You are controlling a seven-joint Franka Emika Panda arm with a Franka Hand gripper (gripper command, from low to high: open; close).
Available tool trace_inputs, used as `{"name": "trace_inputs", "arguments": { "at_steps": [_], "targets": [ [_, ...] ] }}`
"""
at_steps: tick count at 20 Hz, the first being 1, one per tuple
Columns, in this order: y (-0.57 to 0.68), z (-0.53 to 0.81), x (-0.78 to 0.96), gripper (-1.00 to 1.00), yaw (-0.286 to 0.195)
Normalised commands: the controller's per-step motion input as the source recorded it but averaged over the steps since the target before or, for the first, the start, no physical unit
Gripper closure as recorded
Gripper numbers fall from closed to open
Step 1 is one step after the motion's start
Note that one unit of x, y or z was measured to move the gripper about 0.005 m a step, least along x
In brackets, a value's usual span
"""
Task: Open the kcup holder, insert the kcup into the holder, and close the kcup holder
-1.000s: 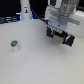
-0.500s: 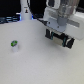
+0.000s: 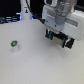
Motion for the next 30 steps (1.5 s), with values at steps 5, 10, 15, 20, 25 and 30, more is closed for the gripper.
{"name": "trace_inputs", "arguments": {
  "at_steps": [5,10,15,20,25,30],
  "targets": [
    [-0.52,0.17,-0.19,-1.00,-0.242],
    [-0.46,0.05,-0.29,-1.00,-0.255],
    [-0.48,0.02,-0.34,-1.00,-0.249],
    [-0.50,0.00,-0.37,-1.00,-0.247],
    [-0.51,0.00,-0.36,-1.00,-0.249],
    [-0.54,0.00,-0.37,-1.00,-0.243]
  ]
}}
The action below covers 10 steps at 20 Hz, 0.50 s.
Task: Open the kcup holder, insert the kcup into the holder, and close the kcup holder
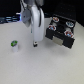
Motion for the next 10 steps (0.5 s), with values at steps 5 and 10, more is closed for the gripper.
{"name": "trace_inputs", "arguments": {
  "at_steps": [5,10],
  "targets": [
    [-0.54,-0.08,-0.44,-1.00,-0.242],
    [-0.52,-0.22,-0.54,-1.00,-0.237]
  ]
}}
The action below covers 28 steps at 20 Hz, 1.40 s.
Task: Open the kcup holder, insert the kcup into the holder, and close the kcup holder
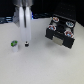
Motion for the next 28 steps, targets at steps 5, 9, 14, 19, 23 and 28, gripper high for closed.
{"name": "trace_inputs", "arguments": {
  "at_steps": [5,9,14,19,23,28],
  "targets": [
    [-0.52,-0.37,-0.62,-1.00,-0.230],
    [-0.54,-0.43,-0.57,-1.00,-0.228],
    [-0.38,-0.36,-0.19,-1.00,-0.206],
    [0.00,-0.25,0.07,-1.00,-0.152],
    [0.00,-0.13,0.22,-1.00,-0.129],
    [-0.01,-0.25,0.17,-1.00,-0.113]
  ]
}}
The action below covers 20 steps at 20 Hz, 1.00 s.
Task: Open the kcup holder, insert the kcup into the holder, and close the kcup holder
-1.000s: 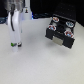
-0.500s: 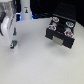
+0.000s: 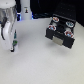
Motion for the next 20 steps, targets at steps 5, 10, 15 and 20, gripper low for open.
{"name": "trace_inputs", "arguments": {
  "at_steps": [5,10,15,20],
  "targets": [
    [0.00,-0.17,0.03,1.00,-0.085],
    [0.00,0.06,0.00,1.00,-0.067],
    [0.02,0.30,0.01,1.00,-0.061],
    [0.37,0.63,0.23,1.00,-0.021]
  ]
}}
